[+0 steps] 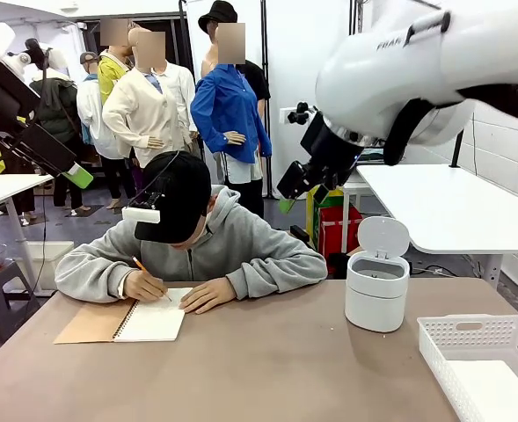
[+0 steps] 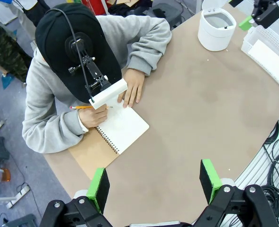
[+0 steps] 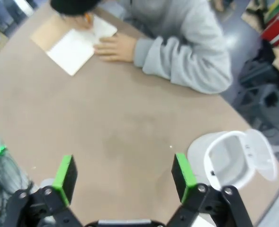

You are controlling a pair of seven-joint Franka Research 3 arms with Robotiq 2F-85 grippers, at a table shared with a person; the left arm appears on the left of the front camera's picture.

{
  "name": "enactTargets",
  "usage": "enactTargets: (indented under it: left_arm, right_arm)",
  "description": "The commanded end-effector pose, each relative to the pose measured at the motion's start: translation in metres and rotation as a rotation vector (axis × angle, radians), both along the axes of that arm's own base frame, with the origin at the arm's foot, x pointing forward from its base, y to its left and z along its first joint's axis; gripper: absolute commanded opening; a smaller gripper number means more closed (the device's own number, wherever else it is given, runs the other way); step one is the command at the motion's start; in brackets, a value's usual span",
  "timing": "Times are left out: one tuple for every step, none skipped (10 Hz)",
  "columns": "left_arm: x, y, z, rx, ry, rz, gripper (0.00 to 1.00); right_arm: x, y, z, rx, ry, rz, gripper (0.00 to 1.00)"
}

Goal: Sort the paper based on its condition.
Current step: If a person hands you a paper, place it in the Organizing basket , and if it's crumpled, put it in the Trash can.

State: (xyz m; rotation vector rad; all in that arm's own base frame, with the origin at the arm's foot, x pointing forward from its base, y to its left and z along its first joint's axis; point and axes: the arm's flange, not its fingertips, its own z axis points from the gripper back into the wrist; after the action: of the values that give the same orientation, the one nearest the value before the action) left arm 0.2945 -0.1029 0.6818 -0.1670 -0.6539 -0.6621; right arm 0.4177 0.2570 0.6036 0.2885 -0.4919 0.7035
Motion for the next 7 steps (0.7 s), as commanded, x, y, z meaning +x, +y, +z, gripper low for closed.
enactTargets:
  left_arm:
    - [0.000, 0.000, 0.000, 0.001, -0.001, 0.001, 1.00]
    - [0.000, 0.000, 0.000, 0.001, -0.001, 0.001, 1.00]
    - [0.000, 0.000, 0.000, 0.001, -0.001, 0.001, 1.00]
    - [0.000, 0.000, 0.000, 0.001, -0.001, 0.001, 1.00]
    - [0.000, 0.000, 0.000, 0.001, -0.001, 0.001, 1.00]
    - [0.000, 0.000, 0.000, 0.001, -0.001, 0.001, 1.00]
    - [0.000, 0.000, 0.000, 0.001, -0.001, 0.001, 1.00]
  right_arm:
    - [0.004, 0.003, 0.029, -0.056, 0.030, 0.043, 1.00]
    - [0.006, 0.013, 0.039, -0.066, 0.032, 0.056, 1.00]
    - [0.013, 0.016, 0.048, -0.061, 0.053, 0.081, 1.00]
    - [0.021, 0.018, 0.053, -0.046, 0.098, 0.115, 1.00]
    - [0.028, 0.020, 0.053, -0.021, 0.111, 0.132, 1.00]
    - [0.034, 0.022, 0.060, -0.040, 0.114, 0.137, 1.00]
    - [0.034, 0.027, 0.063, -0.060, 0.093, 0.151, 1.00]
